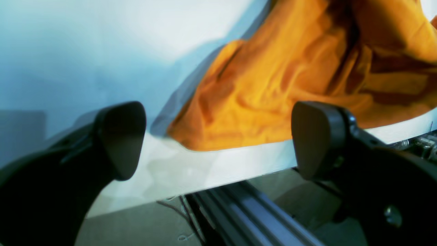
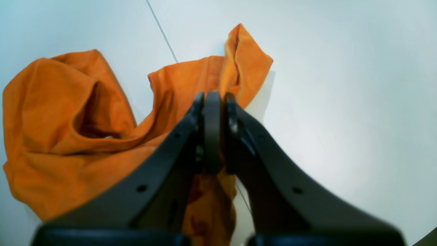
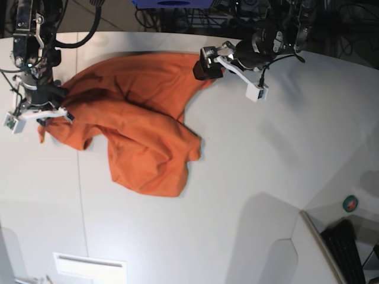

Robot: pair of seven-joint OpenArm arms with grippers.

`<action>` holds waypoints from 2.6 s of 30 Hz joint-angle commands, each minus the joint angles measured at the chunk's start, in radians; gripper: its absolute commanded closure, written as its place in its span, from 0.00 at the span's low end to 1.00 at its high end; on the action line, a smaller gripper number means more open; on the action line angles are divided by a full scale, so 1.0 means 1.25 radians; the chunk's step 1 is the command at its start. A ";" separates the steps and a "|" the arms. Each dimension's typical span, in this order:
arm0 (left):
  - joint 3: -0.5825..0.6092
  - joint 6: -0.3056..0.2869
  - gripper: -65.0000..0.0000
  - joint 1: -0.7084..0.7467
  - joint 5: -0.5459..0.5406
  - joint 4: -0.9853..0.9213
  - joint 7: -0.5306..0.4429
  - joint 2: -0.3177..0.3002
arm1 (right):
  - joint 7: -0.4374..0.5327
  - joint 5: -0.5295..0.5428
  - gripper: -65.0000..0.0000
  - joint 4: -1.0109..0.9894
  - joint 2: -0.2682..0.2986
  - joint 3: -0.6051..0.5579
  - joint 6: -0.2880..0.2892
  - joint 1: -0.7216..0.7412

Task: Layout the t-shirt on the table in an organized manner, then fold the t-shirt properly
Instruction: 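Lift the shirt with both grippers and pull them apart, then swing the held shirt up and lay it flat across the table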

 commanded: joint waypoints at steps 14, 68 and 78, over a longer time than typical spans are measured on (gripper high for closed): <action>0.094 -0.007 1.00 -0.099 -0.014 -0.069 0.005 0.001 | 0.018 -0.004 1.00 0.009 0.006 0.004 0.001 0.011; 0.017 0.065 1.00 -0.209 0.107 -0.160 -0.121 0.017 | 0.270 -0.007 0.77 -0.280 0.000 -0.107 0.001 0.011; 0.015 0.065 1.00 -0.128 0.106 -0.068 -0.121 0.017 | 0.136 -0.106 0.58 -0.037 0.032 -0.101 -0.002 -0.099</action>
